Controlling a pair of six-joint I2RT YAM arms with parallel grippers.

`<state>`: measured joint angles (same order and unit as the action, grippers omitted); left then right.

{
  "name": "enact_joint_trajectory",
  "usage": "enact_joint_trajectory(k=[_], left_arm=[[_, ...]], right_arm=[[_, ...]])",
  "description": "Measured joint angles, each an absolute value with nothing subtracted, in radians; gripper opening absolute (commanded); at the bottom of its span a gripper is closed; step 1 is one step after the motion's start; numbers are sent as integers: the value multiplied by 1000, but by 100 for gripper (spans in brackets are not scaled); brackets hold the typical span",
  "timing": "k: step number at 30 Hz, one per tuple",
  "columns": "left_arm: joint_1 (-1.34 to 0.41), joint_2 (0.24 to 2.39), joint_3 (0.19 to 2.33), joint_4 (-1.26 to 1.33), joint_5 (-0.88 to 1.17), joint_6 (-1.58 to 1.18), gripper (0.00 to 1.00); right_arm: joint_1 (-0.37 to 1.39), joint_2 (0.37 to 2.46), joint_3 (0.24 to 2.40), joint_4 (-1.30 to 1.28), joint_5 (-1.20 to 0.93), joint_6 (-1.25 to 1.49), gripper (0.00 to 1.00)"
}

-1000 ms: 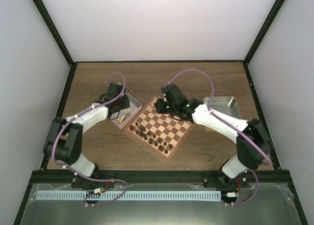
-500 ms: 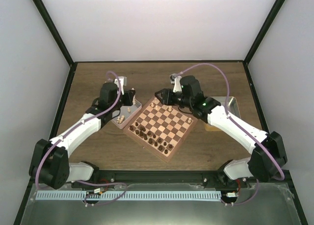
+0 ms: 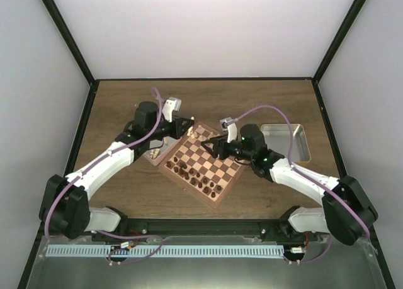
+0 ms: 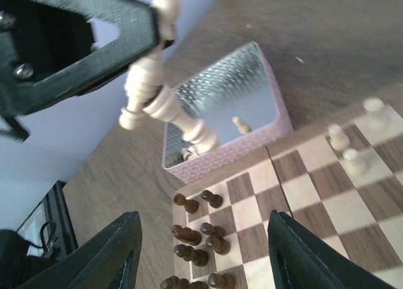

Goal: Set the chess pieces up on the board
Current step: Pick up the chess piece from the storage box.

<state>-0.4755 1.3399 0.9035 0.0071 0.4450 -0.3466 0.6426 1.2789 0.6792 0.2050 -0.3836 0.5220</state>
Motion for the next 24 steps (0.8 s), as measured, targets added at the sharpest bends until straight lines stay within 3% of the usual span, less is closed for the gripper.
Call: enact_joint_trajectory(k=[13,24], left_arm=[[-489,1347,1007,-73,605,-427,9],[-489,1363,1014,-115,617,-438,9]], right_arm=[[643,1295,643,478,-520,265,59],[648,1430,749,455,-558,158,47]])
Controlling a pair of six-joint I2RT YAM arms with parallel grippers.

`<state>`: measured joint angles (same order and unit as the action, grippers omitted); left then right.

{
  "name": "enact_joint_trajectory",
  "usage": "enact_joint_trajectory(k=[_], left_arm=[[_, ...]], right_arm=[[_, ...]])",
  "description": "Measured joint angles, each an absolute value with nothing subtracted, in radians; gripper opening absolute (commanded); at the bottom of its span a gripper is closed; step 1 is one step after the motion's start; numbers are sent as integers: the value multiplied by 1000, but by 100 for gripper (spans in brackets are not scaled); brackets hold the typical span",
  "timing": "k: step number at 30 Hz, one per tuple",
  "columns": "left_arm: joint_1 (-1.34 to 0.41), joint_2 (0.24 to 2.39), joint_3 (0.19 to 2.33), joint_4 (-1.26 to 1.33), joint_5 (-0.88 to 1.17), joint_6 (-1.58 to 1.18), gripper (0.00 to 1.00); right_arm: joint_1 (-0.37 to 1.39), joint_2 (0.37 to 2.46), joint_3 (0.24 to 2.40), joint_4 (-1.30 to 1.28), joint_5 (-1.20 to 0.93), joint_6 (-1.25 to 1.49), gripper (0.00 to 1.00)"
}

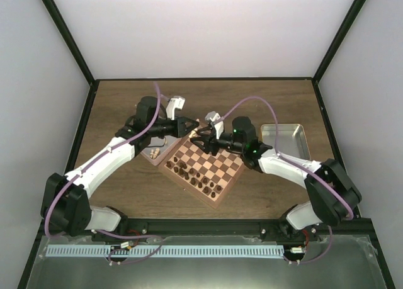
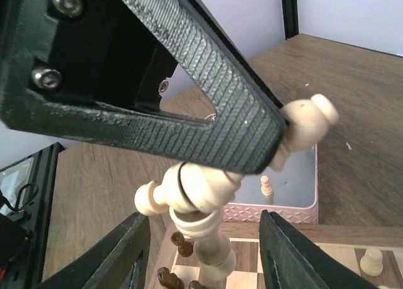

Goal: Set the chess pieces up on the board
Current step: Pick up the chess piece from the storage box.

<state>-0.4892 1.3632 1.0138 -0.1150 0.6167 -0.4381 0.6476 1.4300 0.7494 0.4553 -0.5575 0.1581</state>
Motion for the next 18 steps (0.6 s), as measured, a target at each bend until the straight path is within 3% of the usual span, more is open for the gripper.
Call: enact_joint_trajectory(k=[13,18], left_arm=[[-490,1364,1014,-154,588,-428,9],[-490,1375,1014,-168,568,-423,9]], right_arm=[[682,1514,791,411,-537,94,45],[683,1515,791,411,-522,94,33]])
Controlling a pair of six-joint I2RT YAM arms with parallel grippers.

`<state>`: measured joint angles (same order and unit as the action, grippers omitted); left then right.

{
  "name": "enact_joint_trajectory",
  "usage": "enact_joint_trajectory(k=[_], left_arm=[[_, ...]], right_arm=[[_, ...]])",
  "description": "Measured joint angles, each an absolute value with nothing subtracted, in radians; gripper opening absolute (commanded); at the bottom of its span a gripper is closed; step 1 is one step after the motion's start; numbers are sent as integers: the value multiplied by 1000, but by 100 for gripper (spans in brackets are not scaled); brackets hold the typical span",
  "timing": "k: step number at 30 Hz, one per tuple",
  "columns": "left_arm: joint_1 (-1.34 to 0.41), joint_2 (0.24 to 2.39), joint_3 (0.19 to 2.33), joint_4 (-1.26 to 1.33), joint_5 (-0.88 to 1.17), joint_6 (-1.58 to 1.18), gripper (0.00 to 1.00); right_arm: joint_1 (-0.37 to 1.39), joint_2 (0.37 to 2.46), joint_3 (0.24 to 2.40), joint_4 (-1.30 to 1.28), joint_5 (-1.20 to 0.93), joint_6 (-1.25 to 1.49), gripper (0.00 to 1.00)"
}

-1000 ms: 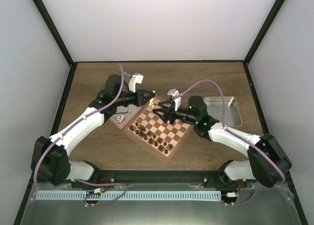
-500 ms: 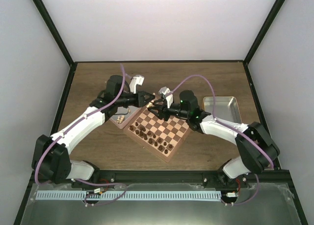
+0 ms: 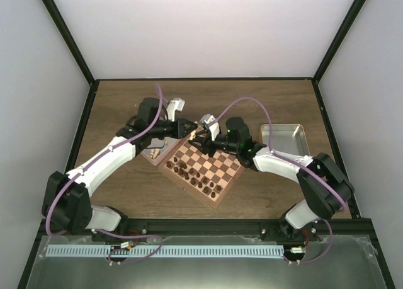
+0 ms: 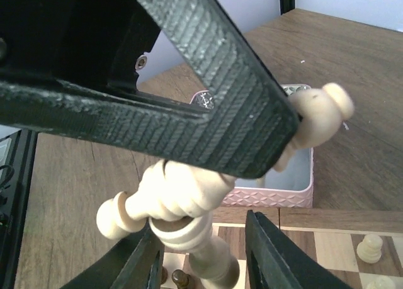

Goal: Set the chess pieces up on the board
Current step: Pick up the chess piece from the storage box.

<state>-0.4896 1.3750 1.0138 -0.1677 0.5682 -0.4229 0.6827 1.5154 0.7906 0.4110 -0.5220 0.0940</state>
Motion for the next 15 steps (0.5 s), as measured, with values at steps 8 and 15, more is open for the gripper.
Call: enact_joint_trajectory(k=[8,15], left_arm=[[-490,1377,1015,-174,557,-424,8],[-488,1361,1027,-200,460,-431,8]], right_arm=[[688,1546,816,398,-521,88,9],[693,1547,819,376,-518,87,6]])
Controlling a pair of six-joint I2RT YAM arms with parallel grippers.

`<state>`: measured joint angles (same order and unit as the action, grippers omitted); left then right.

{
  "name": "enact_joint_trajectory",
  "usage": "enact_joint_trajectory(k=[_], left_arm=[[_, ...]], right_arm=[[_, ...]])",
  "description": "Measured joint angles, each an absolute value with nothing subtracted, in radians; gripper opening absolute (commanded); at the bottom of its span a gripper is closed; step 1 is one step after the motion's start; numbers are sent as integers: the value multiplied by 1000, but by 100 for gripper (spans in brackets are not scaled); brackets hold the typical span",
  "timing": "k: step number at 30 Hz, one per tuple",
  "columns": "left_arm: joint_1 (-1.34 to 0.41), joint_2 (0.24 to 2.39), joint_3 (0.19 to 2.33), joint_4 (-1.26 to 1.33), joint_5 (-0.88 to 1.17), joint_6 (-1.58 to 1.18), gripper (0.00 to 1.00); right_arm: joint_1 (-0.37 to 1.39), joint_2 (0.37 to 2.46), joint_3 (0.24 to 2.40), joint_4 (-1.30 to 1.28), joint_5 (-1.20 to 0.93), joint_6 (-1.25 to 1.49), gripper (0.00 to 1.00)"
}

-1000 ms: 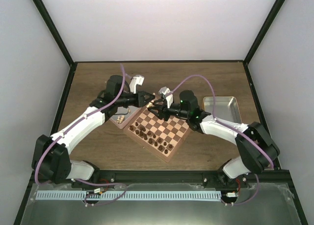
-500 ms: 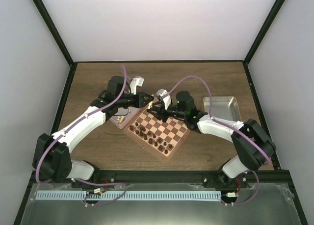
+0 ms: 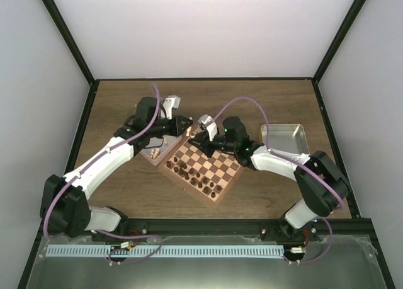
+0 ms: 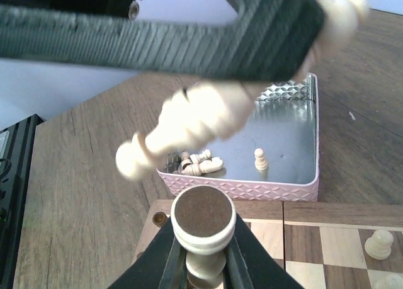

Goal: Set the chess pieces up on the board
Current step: Pick up the chess piece from the storage box, then place the chess piece in the storage box.

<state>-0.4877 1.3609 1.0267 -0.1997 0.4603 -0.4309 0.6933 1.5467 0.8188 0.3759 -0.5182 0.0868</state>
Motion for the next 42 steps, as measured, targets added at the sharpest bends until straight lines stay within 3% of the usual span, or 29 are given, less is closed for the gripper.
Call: enact_joint_trajectory(k=[11,20,31,39,42], left_arm=[[-482,1314,1012,-265,91,-436,9],[-517,1514,960,-231,110,-438,10],[-552,1626,947,-202,-1,-462,12],[-495,1620,968,-290,-233,-495,22],[-454,1620,968,-308,-264,-508,32]], right_arm=[[697,1511,812,305,-466,165,9],[697,1344,749,211,-266,338,12],[697,1300,736,179,-213,410,13],[697,1303,736,179,-225,434,13],[697,1307,736,179,-232,440,13]])
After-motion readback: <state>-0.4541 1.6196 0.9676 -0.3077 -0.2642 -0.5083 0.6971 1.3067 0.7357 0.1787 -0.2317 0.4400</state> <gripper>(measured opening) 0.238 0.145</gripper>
